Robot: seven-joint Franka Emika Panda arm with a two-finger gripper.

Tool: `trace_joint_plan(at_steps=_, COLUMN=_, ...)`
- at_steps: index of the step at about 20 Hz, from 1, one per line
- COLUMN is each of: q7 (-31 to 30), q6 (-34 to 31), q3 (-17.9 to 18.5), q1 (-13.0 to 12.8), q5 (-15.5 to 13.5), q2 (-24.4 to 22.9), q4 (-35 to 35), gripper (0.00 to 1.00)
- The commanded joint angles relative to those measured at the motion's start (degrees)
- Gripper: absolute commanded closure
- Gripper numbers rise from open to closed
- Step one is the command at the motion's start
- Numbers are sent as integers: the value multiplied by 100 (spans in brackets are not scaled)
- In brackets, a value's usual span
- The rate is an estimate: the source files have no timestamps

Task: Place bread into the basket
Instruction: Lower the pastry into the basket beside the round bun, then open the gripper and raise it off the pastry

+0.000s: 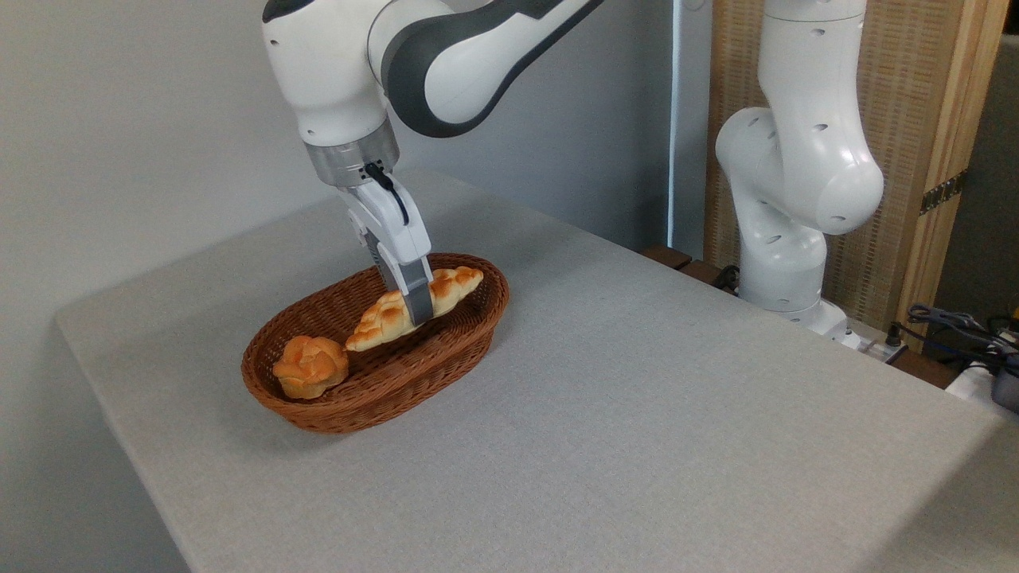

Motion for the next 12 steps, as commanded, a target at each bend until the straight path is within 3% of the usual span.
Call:
trace_joint_plan(at_steps=1, q7=-89, q6=79, q3=63, q1=-51, q5=-80, q2=-120, q4=-104, gripper=0)
trace_joint_plan(at_steps=12, q7=-63, q6=17, q3=159, q1=-7, q5=-10, q2=-173, q4=88, gripper=0)
